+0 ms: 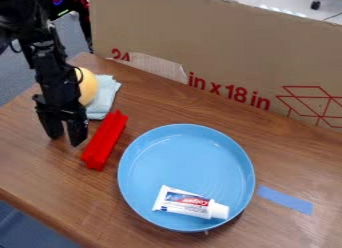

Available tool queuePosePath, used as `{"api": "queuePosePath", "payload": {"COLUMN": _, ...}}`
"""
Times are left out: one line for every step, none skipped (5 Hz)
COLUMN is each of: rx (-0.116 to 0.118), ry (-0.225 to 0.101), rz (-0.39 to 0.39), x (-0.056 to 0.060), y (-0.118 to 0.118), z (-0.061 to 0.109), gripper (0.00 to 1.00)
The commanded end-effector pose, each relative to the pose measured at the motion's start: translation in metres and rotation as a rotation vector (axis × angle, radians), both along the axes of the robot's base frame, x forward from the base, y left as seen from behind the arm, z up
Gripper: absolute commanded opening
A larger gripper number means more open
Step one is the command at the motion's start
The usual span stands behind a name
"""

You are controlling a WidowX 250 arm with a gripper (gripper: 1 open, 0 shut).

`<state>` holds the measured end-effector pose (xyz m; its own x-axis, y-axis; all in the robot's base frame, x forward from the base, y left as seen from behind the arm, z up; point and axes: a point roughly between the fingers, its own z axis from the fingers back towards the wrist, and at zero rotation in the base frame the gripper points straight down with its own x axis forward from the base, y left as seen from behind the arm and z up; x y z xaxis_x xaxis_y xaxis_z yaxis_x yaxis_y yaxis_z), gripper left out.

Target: Move the cloth to the right side of the table

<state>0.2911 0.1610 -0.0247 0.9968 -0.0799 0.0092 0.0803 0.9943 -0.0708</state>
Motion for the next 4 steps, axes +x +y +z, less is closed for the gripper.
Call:
{"api": "queuePosePath", "payload": {"rx": -0.019, "ry": -0.006, "rz": 0.005, "x": -0.002, "y": -0.004, "z": -0.009, "gripper": 1.0}}
{"api": "queuePosePath", "payload": {"rx": -0.034, "ry": -0.015, "rz": 0.023, "x": 0.008, "y": -0.019, "z": -0.005, "gripper": 1.0}}
{"api": "queuePosePath", "payload": {"rx": -0.056, "ry": -0.014, "rz": 0.025, "x": 0.014, "y": -0.021, "z": -0.009, "gripper": 1.0}}
{"api": "queuePosePath", "payload": {"rx": -0.059, "ry": -0.033, "rz": 0.023, "x": 0.031, "y": -0.035, "z": -0.002, "gripper": 1.0}}
